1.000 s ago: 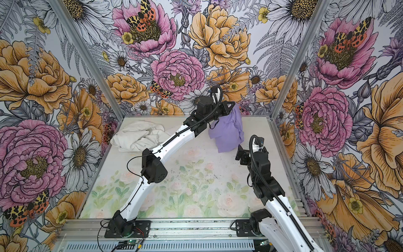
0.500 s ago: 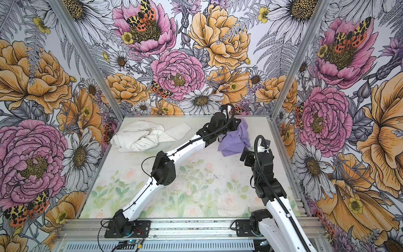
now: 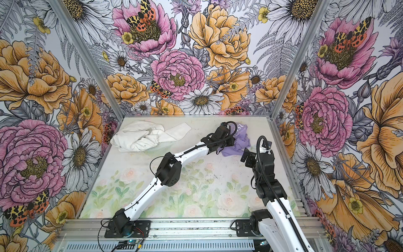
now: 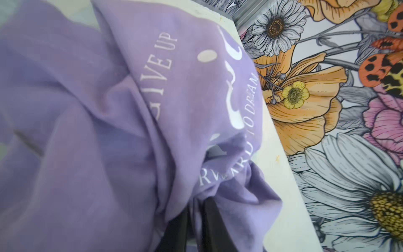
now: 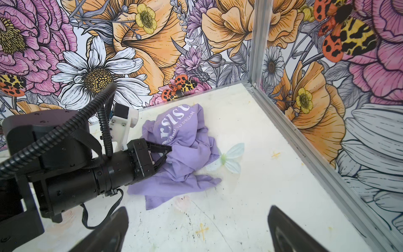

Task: Pick out a specific cloth from the pile
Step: 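Carry the lavender shirt with the left gripper toward the right arm's side, then release the lavender shirt onto the table with the left gripper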

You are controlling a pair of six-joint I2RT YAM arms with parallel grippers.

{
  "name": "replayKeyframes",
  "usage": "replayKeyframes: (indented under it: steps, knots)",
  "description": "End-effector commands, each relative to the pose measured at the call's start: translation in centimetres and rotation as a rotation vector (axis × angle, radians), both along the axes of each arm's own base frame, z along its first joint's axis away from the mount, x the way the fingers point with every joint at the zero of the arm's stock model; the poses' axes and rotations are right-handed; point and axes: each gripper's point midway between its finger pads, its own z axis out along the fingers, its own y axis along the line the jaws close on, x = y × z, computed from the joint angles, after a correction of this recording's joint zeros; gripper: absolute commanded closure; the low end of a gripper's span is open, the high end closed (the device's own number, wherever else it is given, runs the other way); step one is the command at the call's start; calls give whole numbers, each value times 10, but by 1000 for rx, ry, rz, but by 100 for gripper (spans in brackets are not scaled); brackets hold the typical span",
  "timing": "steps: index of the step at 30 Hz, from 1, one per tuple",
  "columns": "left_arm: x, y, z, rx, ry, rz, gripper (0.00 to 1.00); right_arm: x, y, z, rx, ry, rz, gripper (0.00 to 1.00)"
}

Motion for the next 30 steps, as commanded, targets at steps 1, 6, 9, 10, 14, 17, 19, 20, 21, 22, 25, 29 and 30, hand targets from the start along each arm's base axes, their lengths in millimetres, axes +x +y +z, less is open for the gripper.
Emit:
replayKeyframes:
  steps: [1,6,9,10,14,17,19,20,21,22,25,29,30]
  knots:
    - [-1,6,64,-22,-85,6,70,0,2,4,28,-11,11,1]
    - [-10,19,115,-29,-141,2,61,1,2,9,35,-17,19,0]
    - [-18,31,139,-24,-174,2,56,4,3,11,42,-16,29,1]
    - [-21,36,145,-22,-186,2,54,5,4,12,43,-13,33,1]
    - [-36,57,169,-36,-232,3,47,13,7,14,36,4,52,0]
    - [-52,82,185,-18,-287,13,38,24,11,13,16,36,78,0]
    - [-63,103,192,15,-327,24,32,34,13,9,7,66,89,0]
    - [-69,115,195,40,-347,28,29,39,14,8,6,82,95,1]
    - [-75,126,197,62,-362,35,27,44,16,7,4,94,101,1]
    - [-81,138,197,88,-375,34,26,50,17,4,2,113,109,0]
    - [-106,175,213,129,-437,33,21,70,23,-4,-3,164,129,1]
    - [-134,217,220,187,-513,28,9,98,27,-20,-16,231,143,3]
    - [-139,228,221,201,-529,32,4,106,28,-23,-19,242,147,3]
